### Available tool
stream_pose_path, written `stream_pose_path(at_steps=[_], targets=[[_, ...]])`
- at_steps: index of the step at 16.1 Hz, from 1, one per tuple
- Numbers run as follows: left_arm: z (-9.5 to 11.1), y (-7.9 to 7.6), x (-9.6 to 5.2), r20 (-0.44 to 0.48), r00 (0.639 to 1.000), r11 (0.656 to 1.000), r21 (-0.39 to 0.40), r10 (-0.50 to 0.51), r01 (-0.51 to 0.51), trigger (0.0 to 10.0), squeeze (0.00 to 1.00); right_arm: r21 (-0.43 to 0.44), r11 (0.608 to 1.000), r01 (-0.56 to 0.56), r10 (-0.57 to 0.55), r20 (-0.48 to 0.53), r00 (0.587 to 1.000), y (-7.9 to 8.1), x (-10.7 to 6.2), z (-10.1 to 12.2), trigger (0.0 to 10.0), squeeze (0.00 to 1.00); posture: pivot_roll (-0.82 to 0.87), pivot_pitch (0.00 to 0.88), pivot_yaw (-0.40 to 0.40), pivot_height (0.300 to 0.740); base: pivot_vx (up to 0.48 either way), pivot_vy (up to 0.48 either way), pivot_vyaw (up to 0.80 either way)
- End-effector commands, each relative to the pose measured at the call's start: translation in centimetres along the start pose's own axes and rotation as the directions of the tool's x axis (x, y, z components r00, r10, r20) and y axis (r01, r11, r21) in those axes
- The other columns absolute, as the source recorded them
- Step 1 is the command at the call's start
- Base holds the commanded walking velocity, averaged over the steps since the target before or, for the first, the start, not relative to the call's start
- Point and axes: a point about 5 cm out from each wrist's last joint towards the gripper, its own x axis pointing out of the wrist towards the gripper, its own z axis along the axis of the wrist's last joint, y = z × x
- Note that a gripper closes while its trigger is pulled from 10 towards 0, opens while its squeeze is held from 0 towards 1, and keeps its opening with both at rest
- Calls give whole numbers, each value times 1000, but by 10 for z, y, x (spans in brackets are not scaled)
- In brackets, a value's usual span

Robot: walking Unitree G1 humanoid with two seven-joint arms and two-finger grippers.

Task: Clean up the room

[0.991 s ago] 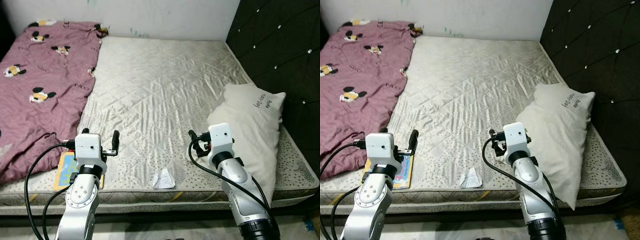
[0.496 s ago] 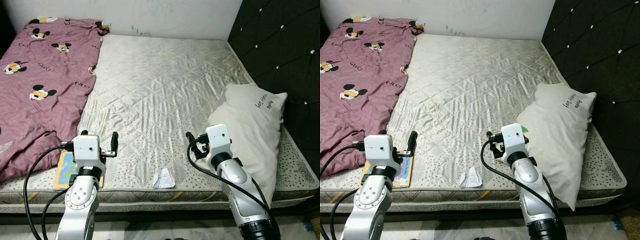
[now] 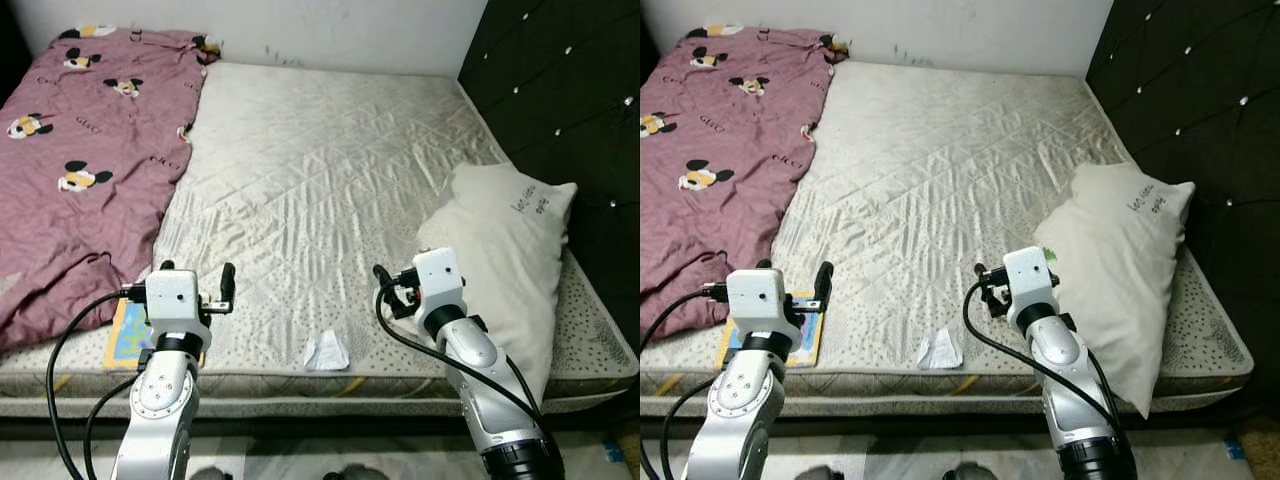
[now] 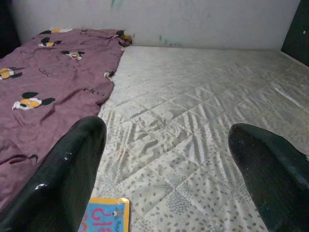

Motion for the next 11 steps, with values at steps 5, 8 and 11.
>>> stream_pose_path(at_steps=[5, 8, 11], targets=[[0, 0, 1, 1, 1000, 1000, -3, 2, -2, 10000, 0, -5, 1000, -3, 3, 8, 1000, -1, -1, 2, 10000, 0, -58, 127, -86, 599, 0, 0, 0], [1, -1, 1, 2, 1000, 1000, -5, 5, -5, 10000, 0, -4, 1000, -2, 2, 4, 1000, -2, 0, 2, 10000, 0, -61, 135, -90, 584, 0, 0, 0], [1, 0, 2, 7, 1000, 1000, -5, 13, -13, 10000, 0, -7, 1000, -8, 8, 1, 1000, -1, 0, 1, 10000, 0, -62, 138, -91, 584, 0, 0, 0]])
